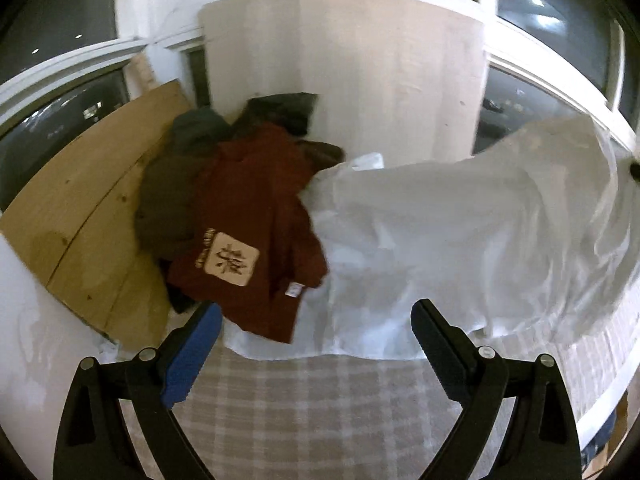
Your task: Fold clothes
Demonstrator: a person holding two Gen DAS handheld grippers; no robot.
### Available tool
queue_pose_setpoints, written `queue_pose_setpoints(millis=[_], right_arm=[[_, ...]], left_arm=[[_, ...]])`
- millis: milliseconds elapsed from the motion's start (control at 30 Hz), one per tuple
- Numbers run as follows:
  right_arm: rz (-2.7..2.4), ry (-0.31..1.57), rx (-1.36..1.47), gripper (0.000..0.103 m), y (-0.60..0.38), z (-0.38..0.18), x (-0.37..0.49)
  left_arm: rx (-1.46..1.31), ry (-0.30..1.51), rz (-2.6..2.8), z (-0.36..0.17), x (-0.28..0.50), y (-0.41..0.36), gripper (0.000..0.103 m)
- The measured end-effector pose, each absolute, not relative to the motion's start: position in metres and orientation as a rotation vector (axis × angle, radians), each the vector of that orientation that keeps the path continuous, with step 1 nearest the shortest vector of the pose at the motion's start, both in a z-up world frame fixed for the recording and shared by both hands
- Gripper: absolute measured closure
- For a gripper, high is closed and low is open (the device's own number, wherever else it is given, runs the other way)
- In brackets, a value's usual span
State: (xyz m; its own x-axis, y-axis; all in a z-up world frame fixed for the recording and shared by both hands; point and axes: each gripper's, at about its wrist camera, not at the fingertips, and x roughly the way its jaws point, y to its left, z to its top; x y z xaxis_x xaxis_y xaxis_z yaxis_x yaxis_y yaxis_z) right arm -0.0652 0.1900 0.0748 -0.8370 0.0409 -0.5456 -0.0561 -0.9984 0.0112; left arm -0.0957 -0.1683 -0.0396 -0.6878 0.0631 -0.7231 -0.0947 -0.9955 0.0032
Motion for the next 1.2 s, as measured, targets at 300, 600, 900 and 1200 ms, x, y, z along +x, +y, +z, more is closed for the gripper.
queue_pose_setpoints(millis=[300,600,900,1200], right_arm=[[2.817,0.202,-0.734,0.101,0.258,0.089,0.006],[2.693,0.048,-0.353,0.101,0.276,0.191,0.063],[2.654,-0.134,-1.056,0.067,0.265,0.083,-0.012],[2.574,-0.171,-1.697,0.061,0.275,-0.085,-0.051]], left_arm=[[-1.247,0.078,2.740,-0.046,-0.084,-0.153,0.007],[-1.262,0.063,2.697,-0.049,-0.073,-0.141,0.007],[-1.272,0.098,2.672,-0.054,-0.061,-0.118,0.007],[-1.304,0.548,2.716,-0.119,-0.089,-0.049,0.007]])
